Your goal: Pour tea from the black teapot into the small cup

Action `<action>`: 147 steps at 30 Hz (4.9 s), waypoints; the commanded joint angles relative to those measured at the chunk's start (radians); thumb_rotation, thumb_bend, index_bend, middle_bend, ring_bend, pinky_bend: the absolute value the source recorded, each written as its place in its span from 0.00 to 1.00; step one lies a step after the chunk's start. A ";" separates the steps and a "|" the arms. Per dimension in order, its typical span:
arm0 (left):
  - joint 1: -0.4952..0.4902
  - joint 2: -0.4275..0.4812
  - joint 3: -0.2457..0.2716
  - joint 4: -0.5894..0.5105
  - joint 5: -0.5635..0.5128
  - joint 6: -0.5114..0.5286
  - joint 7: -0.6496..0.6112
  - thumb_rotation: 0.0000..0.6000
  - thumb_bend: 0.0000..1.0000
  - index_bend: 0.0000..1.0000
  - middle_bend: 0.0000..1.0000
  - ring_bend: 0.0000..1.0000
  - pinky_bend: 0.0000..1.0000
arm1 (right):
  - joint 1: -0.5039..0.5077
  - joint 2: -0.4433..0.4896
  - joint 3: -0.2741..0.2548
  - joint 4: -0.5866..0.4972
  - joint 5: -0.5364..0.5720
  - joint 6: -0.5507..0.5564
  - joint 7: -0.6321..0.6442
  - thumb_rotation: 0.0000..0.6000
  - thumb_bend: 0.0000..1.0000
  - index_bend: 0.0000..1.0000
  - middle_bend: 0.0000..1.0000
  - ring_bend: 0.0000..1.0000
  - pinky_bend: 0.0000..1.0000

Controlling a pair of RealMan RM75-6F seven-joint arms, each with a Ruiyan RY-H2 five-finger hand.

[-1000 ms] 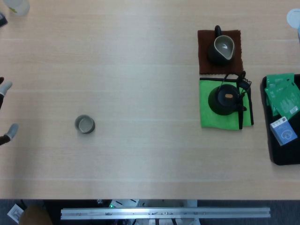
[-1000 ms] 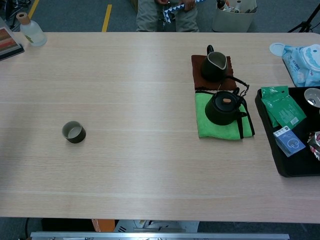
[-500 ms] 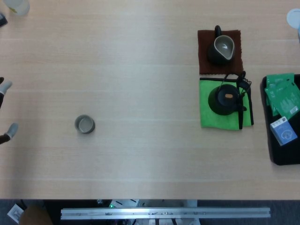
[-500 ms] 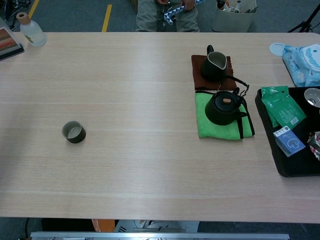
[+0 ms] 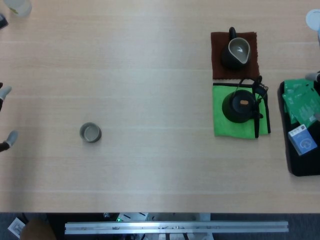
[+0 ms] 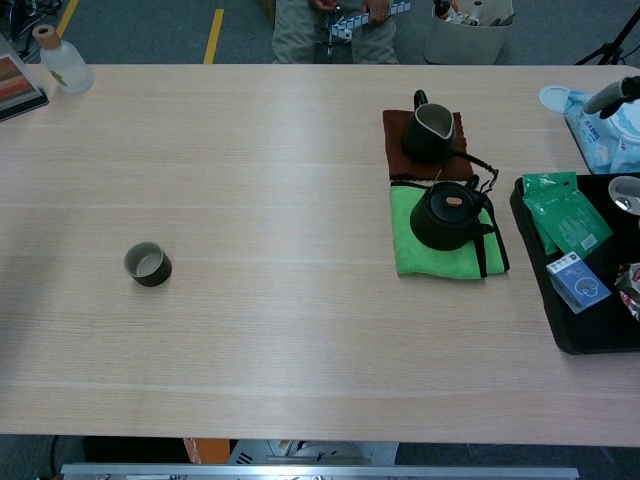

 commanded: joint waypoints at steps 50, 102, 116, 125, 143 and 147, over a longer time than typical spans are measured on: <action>0.004 0.002 0.013 0.000 -0.006 -0.006 -0.025 1.00 0.23 0.11 0.11 0.10 0.07 | 0.260 -0.475 0.049 0.486 0.115 -0.172 -0.196 1.00 0.00 0.28 0.33 0.24 0.27; 0.026 0.017 0.023 -0.015 0.000 0.013 -0.026 1.00 0.23 0.11 0.11 0.10 0.07 | 0.297 -0.403 -0.050 0.493 -0.028 -0.096 -0.105 1.00 0.00 0.29 0.33 0.24 0.27; 0.028 0.018 0.025 -0.021 -0.005 0.009 -0.021 1.00 0.23 0.11 0.11 0.10 0.07 | 0.327 -0.514 -0.055 0.706 -0.042 -0.116 -0.054 1.00 0.00 0.29 0.30 0.21 0.23; 0.033 0.031 0.028 -0.038 0.001 0.015 -0.023 1.00 0.23 0.12 0.11 0.10 0.07 | 0.342 -0.600 -0.074 0.812 -0.103 -0.023 0.019 1.00 0.00 0.29 0.30 0.21 0.22; 0.031 0.029 0.031 -0.043 0.006 0.008 -0.018 1.00 0.23 0.12 0.11 0.10 0.07 | 0.340 -0.513 -0.133 0.721 -0.180 0.054 0.036 1.00 0.00 0.29 0.30 0.21 0.22; 0.034 0.031 0.032 -0.043 0.005 0.009 -0.020 1.00 0.23 0.12 0.11 0.10 0.07 | 0.338 -0.495 -0.147 0.695 -0.186 0.039 0.027 1.00 0.00 0.29 0.30 0.21 0.22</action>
